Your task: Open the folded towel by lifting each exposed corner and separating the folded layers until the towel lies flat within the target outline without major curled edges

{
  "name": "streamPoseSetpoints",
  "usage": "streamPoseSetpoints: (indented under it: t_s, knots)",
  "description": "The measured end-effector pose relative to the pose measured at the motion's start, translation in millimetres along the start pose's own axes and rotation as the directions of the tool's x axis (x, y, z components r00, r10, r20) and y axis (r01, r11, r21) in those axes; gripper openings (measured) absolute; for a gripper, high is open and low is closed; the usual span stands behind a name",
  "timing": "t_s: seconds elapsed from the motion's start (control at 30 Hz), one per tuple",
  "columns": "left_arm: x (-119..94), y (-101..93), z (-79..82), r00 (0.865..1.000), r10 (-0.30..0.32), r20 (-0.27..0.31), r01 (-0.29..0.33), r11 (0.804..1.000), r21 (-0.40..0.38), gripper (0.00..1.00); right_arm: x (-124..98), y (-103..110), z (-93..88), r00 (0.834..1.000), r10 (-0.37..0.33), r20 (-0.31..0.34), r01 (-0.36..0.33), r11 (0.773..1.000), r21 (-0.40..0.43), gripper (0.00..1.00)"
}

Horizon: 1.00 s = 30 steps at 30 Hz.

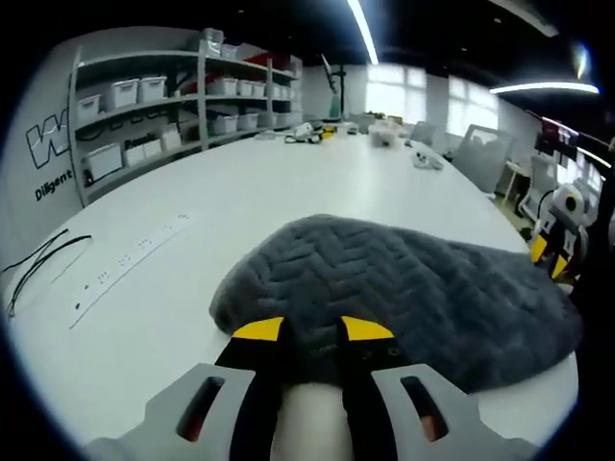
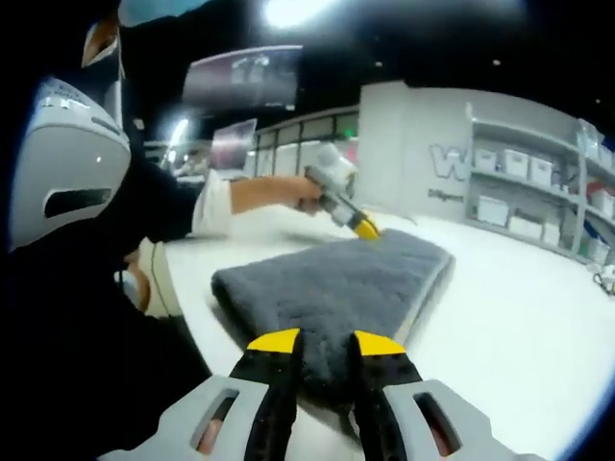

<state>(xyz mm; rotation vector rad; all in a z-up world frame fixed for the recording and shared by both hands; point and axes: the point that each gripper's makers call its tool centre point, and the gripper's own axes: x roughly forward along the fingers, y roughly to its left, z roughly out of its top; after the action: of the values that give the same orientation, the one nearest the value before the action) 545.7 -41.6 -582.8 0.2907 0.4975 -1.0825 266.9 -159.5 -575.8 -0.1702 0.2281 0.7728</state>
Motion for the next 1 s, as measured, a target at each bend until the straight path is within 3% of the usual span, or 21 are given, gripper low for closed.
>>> streamPoseSetpoints:
  t_s: [0.2,0.57,0.77,1.0]
  knots:
    - [-2.0,0.2,2.2,1.000,0.008,0.007,-0.008,1.000,-0.003,0.21,-8.1,-2.6,1.5,1.000,0.004,0.010,-0.004,0.999,0.047,0.17]
    - [-23.9,-5.0,10.2,0.998,0.055,0.037,-0.056,0.998,0.027,0.24,-19.2,-8.2,-1.2,1.000,-0.022,-0.008,0.023,0.996,0.089,0.17]
    - [-27.8,-16.7,7.8,0.996,0.071,0.050,-0.074,0.994,0.079,0.27,-22.0,-16.1,-0.6,0.999,-0.048,-0.021,0.052,0.976,0.212,0.18]
    - [-36.6,-20.3,1.1,0.992,0.100,0.079,-0.107,0.989,0.097,0.35,-22.2,-20.6,-5.3,0.997,-0.057,-0.049,0.068,0.966,0.249,0.18]
